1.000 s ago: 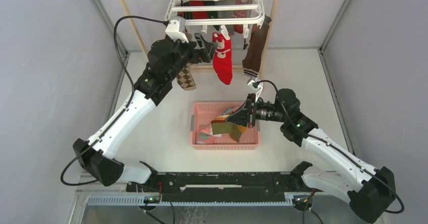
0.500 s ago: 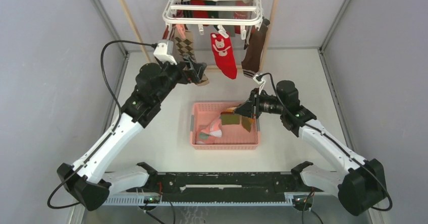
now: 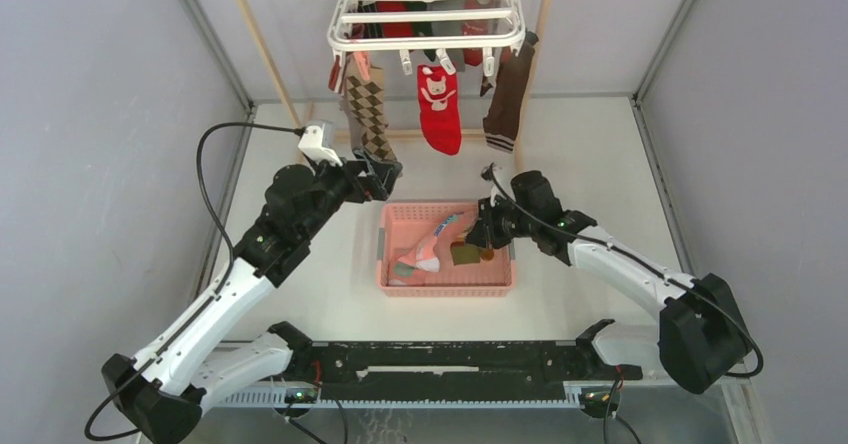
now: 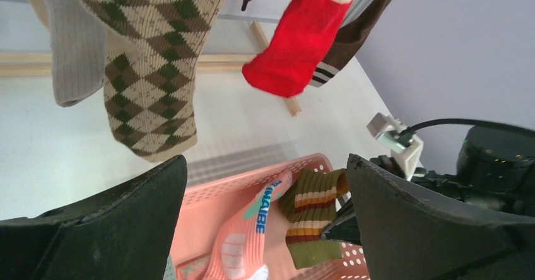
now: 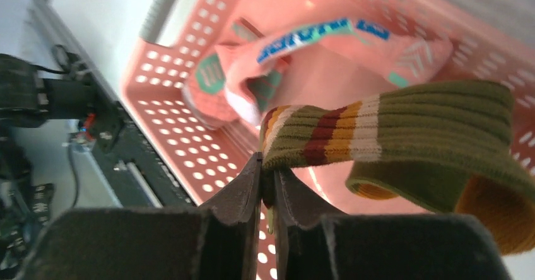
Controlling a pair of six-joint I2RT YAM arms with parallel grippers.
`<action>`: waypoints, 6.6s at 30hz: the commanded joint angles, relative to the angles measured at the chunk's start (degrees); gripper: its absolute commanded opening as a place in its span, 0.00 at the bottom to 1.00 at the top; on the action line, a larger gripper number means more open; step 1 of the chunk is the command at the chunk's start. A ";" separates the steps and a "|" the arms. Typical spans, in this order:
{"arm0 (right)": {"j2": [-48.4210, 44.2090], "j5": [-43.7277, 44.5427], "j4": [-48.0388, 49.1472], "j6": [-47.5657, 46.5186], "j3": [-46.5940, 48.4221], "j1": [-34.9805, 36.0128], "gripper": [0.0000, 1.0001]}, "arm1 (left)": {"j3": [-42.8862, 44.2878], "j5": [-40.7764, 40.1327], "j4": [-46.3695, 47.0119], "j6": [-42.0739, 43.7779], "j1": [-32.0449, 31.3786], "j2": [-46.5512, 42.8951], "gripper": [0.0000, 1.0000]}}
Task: Remove the socks clipped to the hanger
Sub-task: Place the sock in the bin, then remove the sock from the hanger.
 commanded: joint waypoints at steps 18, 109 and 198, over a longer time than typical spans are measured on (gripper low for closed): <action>4.59 29.52 -17.53 -3.54 8.90 13.54 0.49 | -5.18 -1.56 1.81 -1.60 -0.82 -4.34 1.00; -10.04 21.24 -4.66 -3.18 0.00 16.70 0.55 | 16.79 1.66 11.03 2.00 19.76 30.89 0.10; 22.14 16.12 16.74 -0.67 34.64 22.93 0.47 | 4.15 2.82 -11.63 -8.85 4.51 -8.78 0.06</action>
